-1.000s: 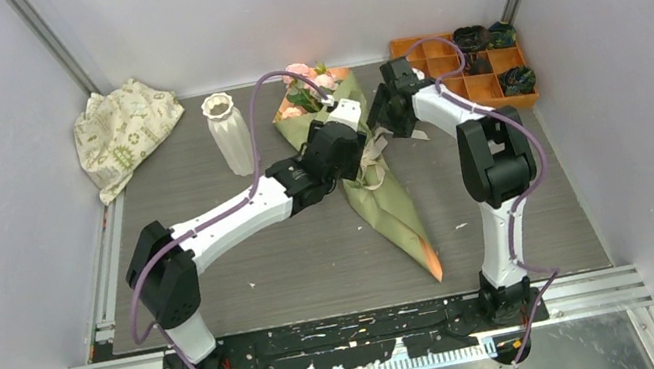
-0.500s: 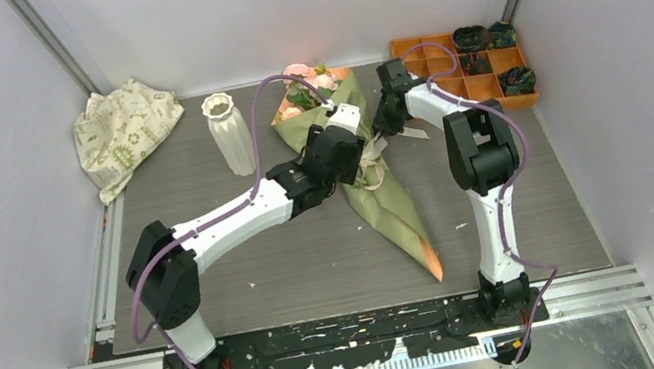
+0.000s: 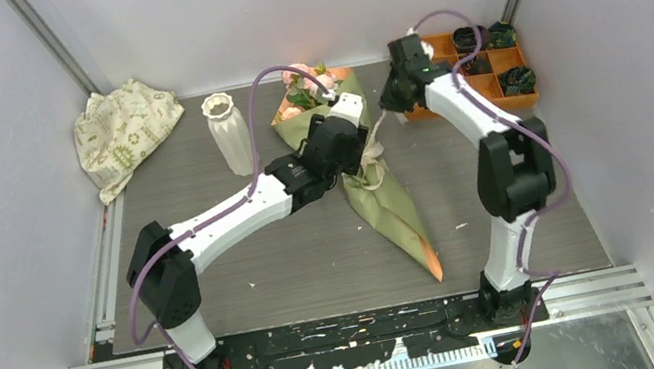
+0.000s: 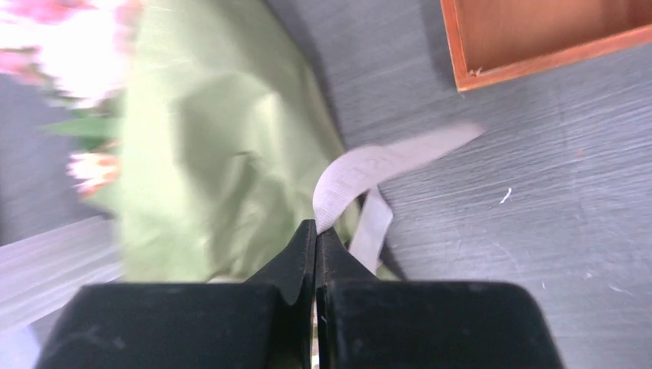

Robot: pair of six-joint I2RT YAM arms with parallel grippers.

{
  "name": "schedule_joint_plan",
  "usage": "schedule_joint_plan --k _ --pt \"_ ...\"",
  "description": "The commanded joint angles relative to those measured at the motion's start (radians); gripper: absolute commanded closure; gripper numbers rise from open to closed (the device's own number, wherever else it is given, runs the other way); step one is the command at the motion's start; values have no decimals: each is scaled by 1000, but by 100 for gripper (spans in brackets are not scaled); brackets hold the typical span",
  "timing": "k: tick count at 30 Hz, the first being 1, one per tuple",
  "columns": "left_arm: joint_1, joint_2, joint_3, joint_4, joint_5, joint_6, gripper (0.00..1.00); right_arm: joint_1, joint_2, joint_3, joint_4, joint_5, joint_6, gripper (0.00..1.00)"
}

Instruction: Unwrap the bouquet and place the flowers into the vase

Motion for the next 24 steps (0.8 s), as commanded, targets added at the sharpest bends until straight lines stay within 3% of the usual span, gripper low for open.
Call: schedule_joint_plan --k 1,16,24 --pt "2 11 74 56 7 3 37 1 -257 -8 20 41 -30 99" --pt "1 14 41 132 69 -17 36 0 -428 0 -30 -63 -70 99" --pt "1 -124 -218 401 127 -9 31 46 -438 57 -63 -153 -77 99"
